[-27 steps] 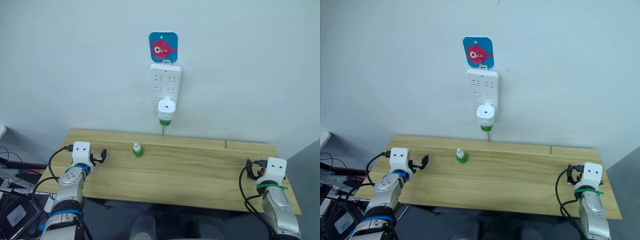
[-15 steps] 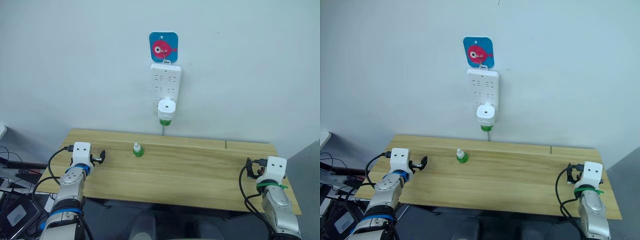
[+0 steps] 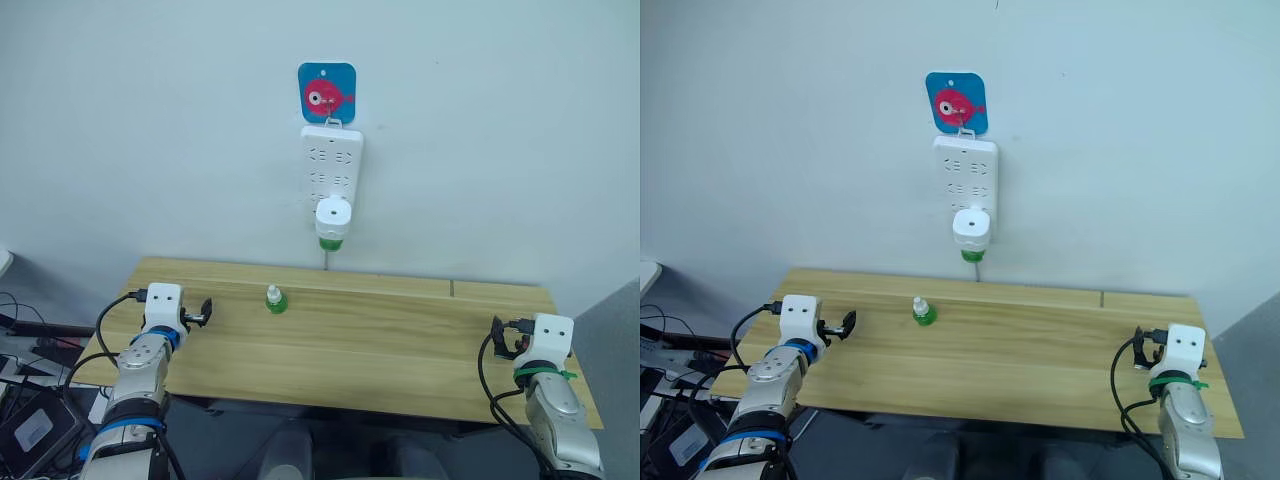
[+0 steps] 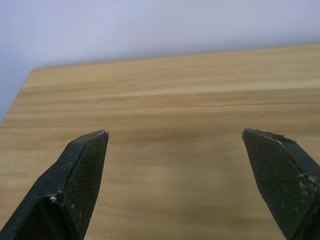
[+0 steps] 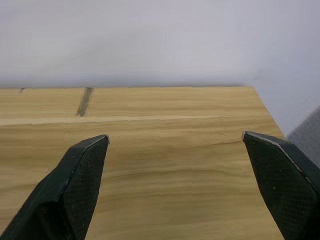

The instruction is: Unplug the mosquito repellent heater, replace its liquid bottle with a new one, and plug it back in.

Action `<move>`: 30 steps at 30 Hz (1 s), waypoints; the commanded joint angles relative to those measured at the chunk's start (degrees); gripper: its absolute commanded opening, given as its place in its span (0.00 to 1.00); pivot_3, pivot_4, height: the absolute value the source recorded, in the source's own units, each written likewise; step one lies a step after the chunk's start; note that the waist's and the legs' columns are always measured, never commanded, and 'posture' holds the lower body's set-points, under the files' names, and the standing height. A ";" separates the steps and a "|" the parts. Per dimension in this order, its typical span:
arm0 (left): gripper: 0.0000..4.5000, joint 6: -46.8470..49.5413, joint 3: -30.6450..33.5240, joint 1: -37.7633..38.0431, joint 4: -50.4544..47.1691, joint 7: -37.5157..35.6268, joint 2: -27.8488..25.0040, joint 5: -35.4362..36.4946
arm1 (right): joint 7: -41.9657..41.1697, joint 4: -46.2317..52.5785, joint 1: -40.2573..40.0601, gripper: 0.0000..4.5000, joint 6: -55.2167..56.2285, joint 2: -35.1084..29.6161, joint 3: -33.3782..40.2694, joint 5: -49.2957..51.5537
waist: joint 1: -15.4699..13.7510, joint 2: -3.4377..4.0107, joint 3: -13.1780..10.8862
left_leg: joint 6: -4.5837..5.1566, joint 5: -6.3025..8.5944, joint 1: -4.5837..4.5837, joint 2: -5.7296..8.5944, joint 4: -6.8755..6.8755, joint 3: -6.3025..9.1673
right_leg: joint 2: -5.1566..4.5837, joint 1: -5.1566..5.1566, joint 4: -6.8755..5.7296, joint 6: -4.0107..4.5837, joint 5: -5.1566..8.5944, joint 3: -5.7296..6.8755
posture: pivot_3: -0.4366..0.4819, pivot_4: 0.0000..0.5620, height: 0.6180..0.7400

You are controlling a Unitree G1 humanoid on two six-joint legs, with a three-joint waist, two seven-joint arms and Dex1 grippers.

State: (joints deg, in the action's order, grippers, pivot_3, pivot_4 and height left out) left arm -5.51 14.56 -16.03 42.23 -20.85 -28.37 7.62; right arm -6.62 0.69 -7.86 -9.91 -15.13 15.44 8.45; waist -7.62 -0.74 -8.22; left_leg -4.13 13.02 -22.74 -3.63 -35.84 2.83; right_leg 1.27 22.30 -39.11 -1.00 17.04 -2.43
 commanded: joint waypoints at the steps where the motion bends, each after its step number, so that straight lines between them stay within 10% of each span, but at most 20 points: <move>1: 1.00 -0.06 2.23 1.39 -10.54 -5.99 -3.12 4.33 | -5.05 11.18 -1.14 0.99 -4.36 -2.12 -1.50 3.51 | 0.16 -0.03 -0.61 | 0.00 0.00 0.00 -0.04 0.00 0.02 | 0.02 0.00 -0.01 0.01 0.00 0.00 | 0.84 0.36 1.00; 10: 0.87 26.60 -1.02 -7.78 -35.95 -27.08 -10.60 23.65 | -13.44 34.84 3.58 1.00 -23.33 -7.60 -5.80 20.29 | -0.03 0.21 -4.72 | -0.01 -0.02 -0.15 -0.06 -0.05 0.24 | 0.00 0.02 0.00 0.06 0.06 -0.01 | 0.83 0.48 1.00; 30: 0.80 11.92 -13.67 -43.67 1.89 -47.04 0.49 11.12 | -4.77 45.42 13.90 1.00 -37.86 -5.16 -10.31 26.86 | -0.66 -0.47 -7.10 | 0.03 0.02 -1.22 0.17 -0.35 0.41 | 0.04 1.04 -0.37 -0.03 0.00 0.14 | 0.75 0.51 1.00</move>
State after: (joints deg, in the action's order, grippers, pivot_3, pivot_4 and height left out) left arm 8.90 1.42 -56.76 43.84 -66.56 -28.93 19.46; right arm -12.00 43.05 5.52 -47.70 -20.34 4.44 34.14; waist -8.28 -1.21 -15.32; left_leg -4.14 12.93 -23.98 -3.44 -36.19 3.26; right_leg 1.31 23.33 -39.48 -1.12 17.07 -2.29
